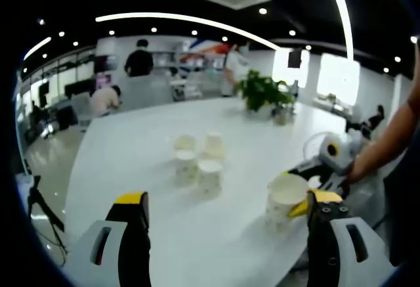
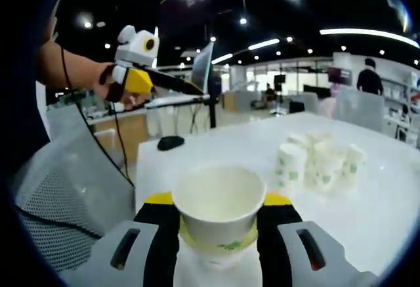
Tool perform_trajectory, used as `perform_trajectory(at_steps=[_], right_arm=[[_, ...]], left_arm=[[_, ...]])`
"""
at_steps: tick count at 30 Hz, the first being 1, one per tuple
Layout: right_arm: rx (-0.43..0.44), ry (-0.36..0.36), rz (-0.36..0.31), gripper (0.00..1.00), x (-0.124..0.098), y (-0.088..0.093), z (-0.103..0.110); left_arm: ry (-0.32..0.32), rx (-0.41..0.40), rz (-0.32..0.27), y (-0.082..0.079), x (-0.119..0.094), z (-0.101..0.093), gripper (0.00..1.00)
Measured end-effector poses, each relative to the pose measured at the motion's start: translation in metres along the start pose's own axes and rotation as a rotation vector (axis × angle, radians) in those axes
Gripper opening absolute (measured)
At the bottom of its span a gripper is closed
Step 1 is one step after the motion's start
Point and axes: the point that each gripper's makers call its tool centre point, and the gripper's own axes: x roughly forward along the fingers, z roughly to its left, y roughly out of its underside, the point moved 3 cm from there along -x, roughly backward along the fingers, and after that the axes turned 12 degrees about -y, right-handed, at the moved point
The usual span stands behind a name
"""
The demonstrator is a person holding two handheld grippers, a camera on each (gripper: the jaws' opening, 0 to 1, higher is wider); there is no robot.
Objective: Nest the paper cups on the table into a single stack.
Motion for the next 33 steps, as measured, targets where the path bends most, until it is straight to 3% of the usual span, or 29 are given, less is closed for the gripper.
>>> perform_trajectory(at_steps=[5,12,18,26,33], right_arm=[[-0.009,-0.013,0.014,0.54,0.002,0.0,0.003],[0.012,-0.008,-0.015,0.63,-0.002,-0.011,-0.002],[0.003,0.007,-0.07,0.74,-0.014,-0.042,-0.011],[-0.027,0.055,-0.139,0.79,-0.049,-0.089,-0.04],[-0.04,0.156,-0.142,0.89,-0.087,-0.1,-0.068]], left_arm=[[0.002,-0.002,-0.001,0.0,0.001,-0.001,0.98],[0.004,-0.005,-0.005,0.0,0.004,-0.001,0.98],[0.003,0.005,-0.017,-0.001,0.005,-0.001,0.98],[0.002,0.025,-0.041,-0.006,0.011,-0.003,0.98],[-0.005,0.032,-0.058,-0.01,0.016,-0.002,0.98]])
